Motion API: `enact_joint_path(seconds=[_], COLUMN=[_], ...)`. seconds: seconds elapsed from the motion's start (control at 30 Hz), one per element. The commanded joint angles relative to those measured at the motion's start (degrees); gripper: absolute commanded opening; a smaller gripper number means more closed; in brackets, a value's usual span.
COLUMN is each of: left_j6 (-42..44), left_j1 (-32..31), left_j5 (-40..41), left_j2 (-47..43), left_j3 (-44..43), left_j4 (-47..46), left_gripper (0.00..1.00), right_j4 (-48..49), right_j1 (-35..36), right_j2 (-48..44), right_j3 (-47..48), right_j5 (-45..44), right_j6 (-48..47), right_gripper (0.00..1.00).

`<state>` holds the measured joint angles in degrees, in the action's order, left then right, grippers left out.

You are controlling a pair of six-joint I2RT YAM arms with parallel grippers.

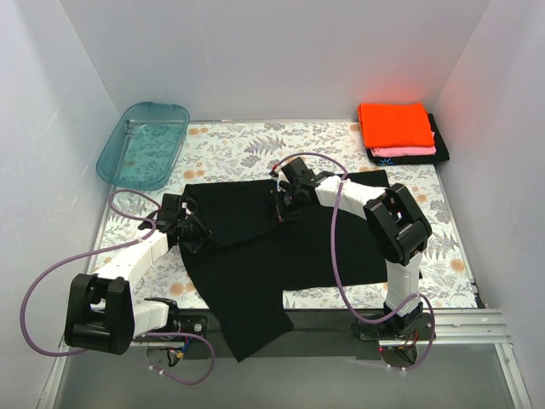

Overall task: Fold and stack the t-shirts
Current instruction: Fold the tshirt

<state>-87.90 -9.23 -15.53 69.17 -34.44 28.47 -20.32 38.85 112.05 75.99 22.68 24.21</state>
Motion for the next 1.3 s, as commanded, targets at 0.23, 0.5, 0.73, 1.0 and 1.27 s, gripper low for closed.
enact_joint_path(seconds=[0.23, 0.5, 0.73, 1.0, 1.27], left_j6=[0.1, -0.5, 4.2, 6.8, 7.2], left_j1=[-0.2, -0.1, 4.7, 9.1, 10.9], left_j5=[-1.4, 1.4, 13.2, 14.7, 13.2], left_j2=[-0.1, -2.6, -2.9, 12.0, 27.5], left_j3=[2.8, 2.4, -9.1, -17.6, -28.7], left_j4=[0.6, 3.1, 4.0, -8.0, -12.7], left_gripper=[0.0, 0.38, 0.71, 0.61, 0.17], right_j4=[-1.0, -1.3, -1.2, 5.1, 15.0], right_j1=[0.1, -0.7, -11.9, -32.9, -45.9], right_j2=[2.4, -1.5, -7.3, -8.0, -4.1], right_j3=[-0.3, 0.7, 1.1, -2.3, -5.1], right_j5=[0.3, -0.9, -3.2, -0.7, 2.0], right_j6=[-1.0, -3.1, -5.4, -4.0, 1.4], right_gripper=[0.01, 0.41, 0.63, 0.64, 0.55])
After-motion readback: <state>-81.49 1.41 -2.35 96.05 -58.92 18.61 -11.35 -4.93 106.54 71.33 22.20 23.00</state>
